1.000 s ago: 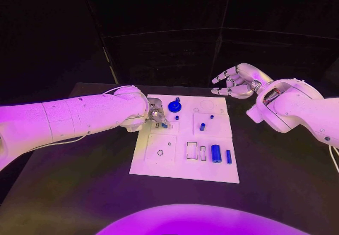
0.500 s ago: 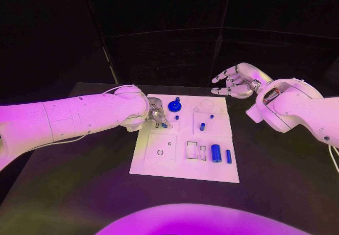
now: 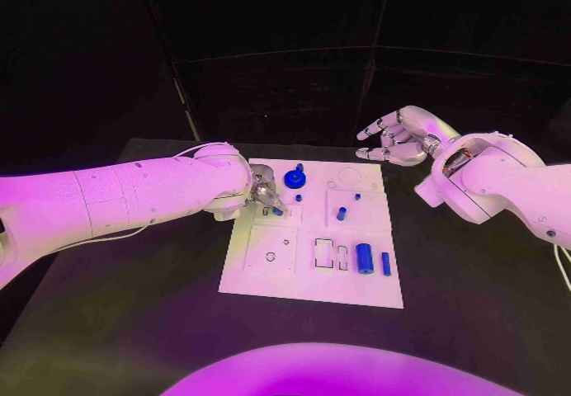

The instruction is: Assemble the parts on the task board

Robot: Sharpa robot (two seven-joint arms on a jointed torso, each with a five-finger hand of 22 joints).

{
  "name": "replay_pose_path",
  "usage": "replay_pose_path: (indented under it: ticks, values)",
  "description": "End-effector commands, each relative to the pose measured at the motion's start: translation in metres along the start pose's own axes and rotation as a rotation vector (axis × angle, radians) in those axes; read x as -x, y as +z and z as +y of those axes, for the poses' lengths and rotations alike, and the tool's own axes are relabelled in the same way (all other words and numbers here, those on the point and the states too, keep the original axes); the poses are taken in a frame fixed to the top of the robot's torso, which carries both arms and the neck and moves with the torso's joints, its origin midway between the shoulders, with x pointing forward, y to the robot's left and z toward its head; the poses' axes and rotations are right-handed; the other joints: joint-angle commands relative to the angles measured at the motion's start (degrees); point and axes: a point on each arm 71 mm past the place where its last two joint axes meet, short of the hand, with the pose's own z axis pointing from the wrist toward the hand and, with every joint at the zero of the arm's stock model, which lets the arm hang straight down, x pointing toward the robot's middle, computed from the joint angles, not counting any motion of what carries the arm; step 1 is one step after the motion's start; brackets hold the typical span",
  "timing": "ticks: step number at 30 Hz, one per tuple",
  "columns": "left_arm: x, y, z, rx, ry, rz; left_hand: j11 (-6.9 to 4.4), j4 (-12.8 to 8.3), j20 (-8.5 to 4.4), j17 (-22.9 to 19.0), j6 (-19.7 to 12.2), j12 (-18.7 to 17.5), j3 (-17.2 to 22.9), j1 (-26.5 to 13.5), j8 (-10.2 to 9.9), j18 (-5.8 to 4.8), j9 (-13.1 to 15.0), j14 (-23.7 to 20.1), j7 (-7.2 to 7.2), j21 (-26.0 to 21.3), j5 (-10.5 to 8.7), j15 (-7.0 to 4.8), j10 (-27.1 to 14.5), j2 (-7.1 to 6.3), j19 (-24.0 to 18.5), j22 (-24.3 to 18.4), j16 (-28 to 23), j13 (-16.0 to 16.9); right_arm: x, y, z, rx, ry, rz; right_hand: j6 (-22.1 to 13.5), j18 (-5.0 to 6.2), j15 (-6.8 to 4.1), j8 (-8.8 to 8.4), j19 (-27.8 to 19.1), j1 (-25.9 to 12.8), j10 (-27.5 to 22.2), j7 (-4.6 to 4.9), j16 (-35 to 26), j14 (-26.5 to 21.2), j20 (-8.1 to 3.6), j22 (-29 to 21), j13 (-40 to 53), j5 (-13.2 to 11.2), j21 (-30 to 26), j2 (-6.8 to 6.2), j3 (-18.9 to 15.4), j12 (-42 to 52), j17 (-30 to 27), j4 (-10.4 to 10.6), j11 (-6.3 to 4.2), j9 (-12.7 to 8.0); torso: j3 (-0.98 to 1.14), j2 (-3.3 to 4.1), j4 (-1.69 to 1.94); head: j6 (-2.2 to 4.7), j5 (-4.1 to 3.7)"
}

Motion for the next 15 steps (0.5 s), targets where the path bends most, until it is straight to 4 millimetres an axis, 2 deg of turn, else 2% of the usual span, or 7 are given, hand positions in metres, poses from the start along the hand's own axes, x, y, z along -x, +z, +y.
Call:
replay_pose_path:
  ticks: [1,4,5,15]
  values:
    - [-0.0055,0.0009,0.0004,0.004,0.021,0.032,-0.12,-9.3,0.14,15.1,0.1,0.3,9.4,0.4,0.2,-0.66,0.1,6.1,-0.17,0.4,0.11,-0.02,0.5,0.37,0.3,0.1,0.2,0.0,0.0004,0.0004,0.0016,0.009,0.001,0.002,-0.4,0.78,-0.41,0.25,-0.4,0.2,-0.3,-0.22,-0.1,2.6,0.02,0.0,0.0,-0.4,-0.2,-0.18,0.1,-0.2,0.0,0.2,0.02,0.0,-0.01,0.00,-0.03,0.00,0.00]
    - [-0.0055,0.0009,0.0004,0.004,0.021,0.032,-0.12,-9.3,0.14,15.1,0.1,0.3,9.4,0.4,0.2,-0.66,0.1,6.1,-0.17,0.4,0.11,-0.02,0.5,0.37,0.3,0.1,0.2,0.0,0.0004,0.0004,0.0016,0.009,0.001,0.002,-0.4,0.78,-0.41,0.25,-0.4,0.2,-0.3,-0.22,-0.1,2.6,0.02,0.0,0.0,-0.4,-0.2,-0.18,0.1,-0.2,0.0,0.2,0.02,0.0,-0.01,0.00,-0.03,0.00,0.00]
    - [-0.0055,0.0010,0.0004,0.005,0.021,0.033,-0.59,-6.7,-0.10,15.1,0.8,-0.4,8.9,-2.2,1.4,-0.68,1.0,6.1,-0.84,0.4,-0.36,-0.33,0.6,0.34,0.4,0.2,0.2,-1.4,0.0004,0.0004,0.0016,0.009,0.001,0.002,-0.4,0.78,-0.41,0.25,-0.4,0.2,-0.3,-0.22,-0.1,2.6,0.02,0.0,0.0,-0.4,-0.2,-0.18,0.1,-0.2,0.0,0.2,0.02,0.0,0.05,0.02,0.00,-0.21,0.00]
    - [-0.0040,0.0081,-0.0024,0.022,0.041,0.077,-0.99,-5.0,-0.40,15.1,1.6,0.3,6.6,-4.2,1.7,-0.74,1.2,6.1,-1.37,0.5,-0.41,-0.67,1.1,-0.42,0.6,0.5,0.2,-0.6,-0.0004,0.0010,0.0020,0.008,0.001,0.005,-0.4,0.78,-0.42,0.28,-0.4,0.3,-0.3,-0.23,-0.1,2.6,0.01,0.0,-0.1,-0.3,-0.2,-0.19,0.2,-0.3,0.0,0.1,0.01,0.0,0.02,0.00,0.01,-0.27,-0.12]
